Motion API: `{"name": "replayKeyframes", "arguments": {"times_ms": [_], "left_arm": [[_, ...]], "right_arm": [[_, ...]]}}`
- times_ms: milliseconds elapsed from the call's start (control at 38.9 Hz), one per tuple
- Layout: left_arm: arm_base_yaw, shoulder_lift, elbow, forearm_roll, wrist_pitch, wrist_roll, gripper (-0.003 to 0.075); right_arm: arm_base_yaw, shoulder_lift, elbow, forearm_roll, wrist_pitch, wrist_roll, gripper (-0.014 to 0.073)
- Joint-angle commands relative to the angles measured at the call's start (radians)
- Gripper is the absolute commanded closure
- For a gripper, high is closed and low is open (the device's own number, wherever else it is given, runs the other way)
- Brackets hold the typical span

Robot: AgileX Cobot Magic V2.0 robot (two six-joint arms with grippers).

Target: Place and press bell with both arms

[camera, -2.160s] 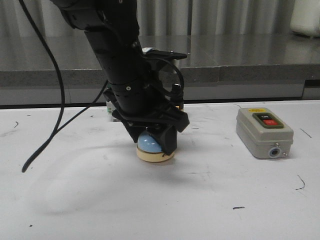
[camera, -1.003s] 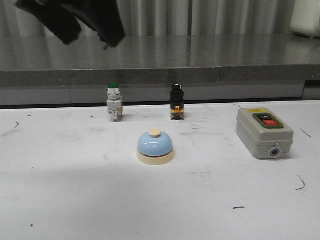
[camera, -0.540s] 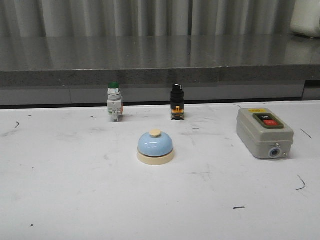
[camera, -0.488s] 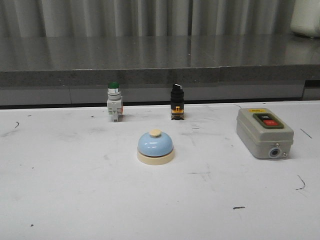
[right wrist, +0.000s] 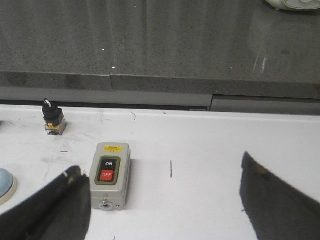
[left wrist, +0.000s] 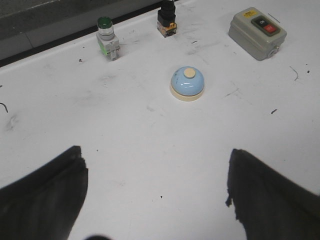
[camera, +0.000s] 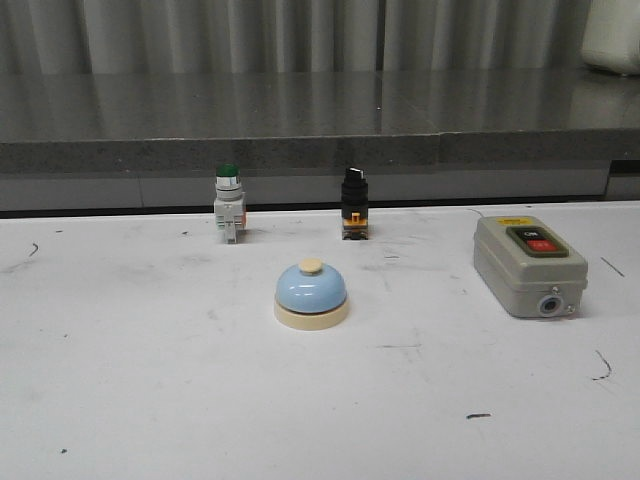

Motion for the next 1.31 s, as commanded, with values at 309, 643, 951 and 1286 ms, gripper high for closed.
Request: {"name": "replayKeyframes", "arguments": {"times_ms": [309,643,951,1286], "left_arm": [[0.001,-0.001,-0.026,-0.011,-0.064,-0.009,0.0166],[0.001,-0.001,-0.026,-0.011,-0.064,-0.009,0.0166],[0.001,-0.001,-0.026,-0.011,-0.064,-0.009,0.0166],[0.001,-0.001,-0.026,-0.011,-0.064,-0.009,0.0166]], "right_arm": [[-0.001,0.027,-0.076,-0.008,-0.05,-0.01,0.0162],[0.12,0.18,-0.236,-0.008,0.129,-0.079,0.0669],[0.321,0.426,-0.443,-0.007,0.252,-0.099,0.0663],[0.538,0.737,-0.652,-0.007,0.279,-0.1,0.0663]]}}
